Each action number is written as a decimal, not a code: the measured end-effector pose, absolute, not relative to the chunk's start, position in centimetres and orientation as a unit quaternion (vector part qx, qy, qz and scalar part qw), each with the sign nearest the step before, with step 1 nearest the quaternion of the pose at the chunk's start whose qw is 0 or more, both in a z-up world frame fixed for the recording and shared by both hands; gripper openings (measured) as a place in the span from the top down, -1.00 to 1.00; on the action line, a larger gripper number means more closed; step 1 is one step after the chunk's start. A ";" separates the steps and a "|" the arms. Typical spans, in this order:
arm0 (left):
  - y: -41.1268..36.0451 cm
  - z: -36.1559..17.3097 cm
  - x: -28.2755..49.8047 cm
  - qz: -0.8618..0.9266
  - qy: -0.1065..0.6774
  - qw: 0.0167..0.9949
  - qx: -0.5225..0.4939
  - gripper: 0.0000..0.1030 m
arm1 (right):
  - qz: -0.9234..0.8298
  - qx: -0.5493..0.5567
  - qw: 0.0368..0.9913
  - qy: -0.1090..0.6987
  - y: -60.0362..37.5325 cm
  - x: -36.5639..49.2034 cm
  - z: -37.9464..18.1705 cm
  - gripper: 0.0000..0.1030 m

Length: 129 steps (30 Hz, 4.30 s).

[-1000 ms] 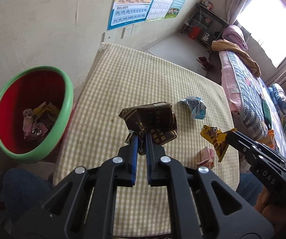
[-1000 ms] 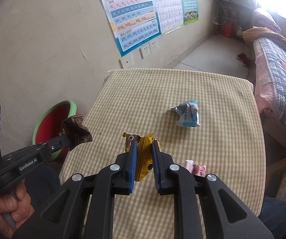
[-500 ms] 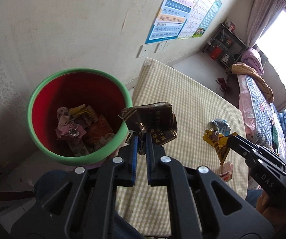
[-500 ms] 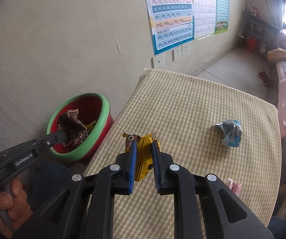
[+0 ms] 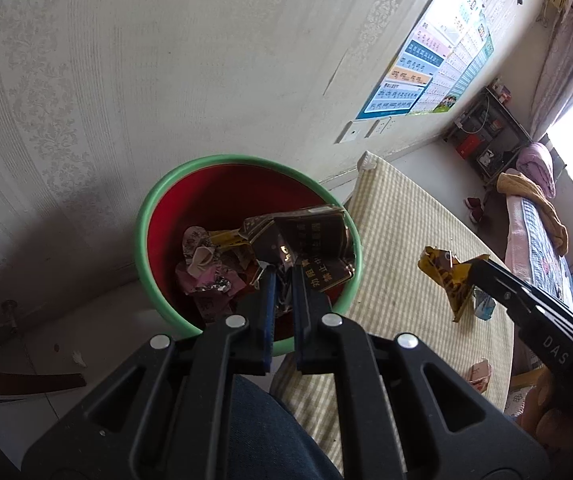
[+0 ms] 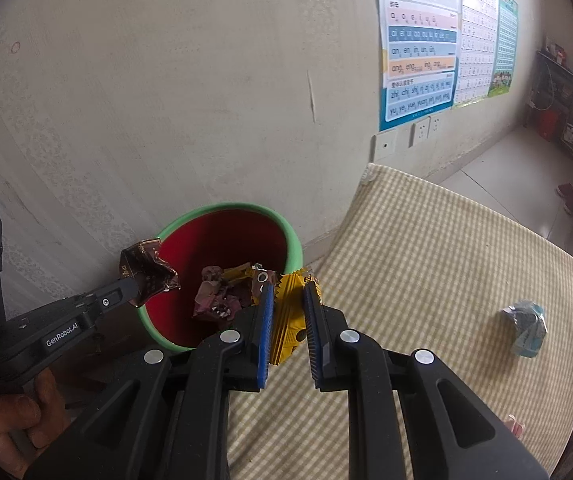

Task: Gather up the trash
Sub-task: 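Carry the brown and gold wrappers over the red bin, then open both grippers to drop the wrappers into the bin, then move both grippers back over the table toward the last two wrappers, then grasp the pink wrapper with the right gripper while the left grasps the blue-white wrapper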

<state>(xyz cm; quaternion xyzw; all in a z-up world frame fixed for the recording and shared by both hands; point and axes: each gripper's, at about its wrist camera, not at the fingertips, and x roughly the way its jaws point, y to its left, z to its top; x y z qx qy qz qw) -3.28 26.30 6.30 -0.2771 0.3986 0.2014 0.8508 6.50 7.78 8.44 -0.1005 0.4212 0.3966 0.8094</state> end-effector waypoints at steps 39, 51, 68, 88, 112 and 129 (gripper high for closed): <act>27.6 6.3 -3.9 0.225 0.378 0.848 -0.295 -0.89 | 0.410 -0.090 0.802 0.425 10.1 5.8 7.9 -0.76; 19.5 7.3 -1.2 0.164 0.396 0.869 -0.248 -0.89 | 0.332 -0.054 0.830 0.445 -0.6 6.2 7.5 -0.85; 7.9 7.3 3.1 0.057 0.427 0.883 -0.187 -0.89 | 0.203 -0.012 0.861 0.466 -15.9 6.5 5.7 -0.85; 7.0 4.1 5.7 0.046 0.465 0.865 -0.183 -0.89 | 0.148 0.010 0.836 0.529 -18.6 9.8 -1.2 -0.85; 2.8 1.2 12.7 -0.010 0.499 0.851 -0.162 -0.89 | 0.128 0.002 0.819 0.560 -19.9 13.8 -2.7 0.34; -3.4 -2.7 21.5 -0.042 0.527 0.838 -0.136 -0.89 | 0.120 0.029 0.834 0.537 -23.4 17.2 -2.9 0.34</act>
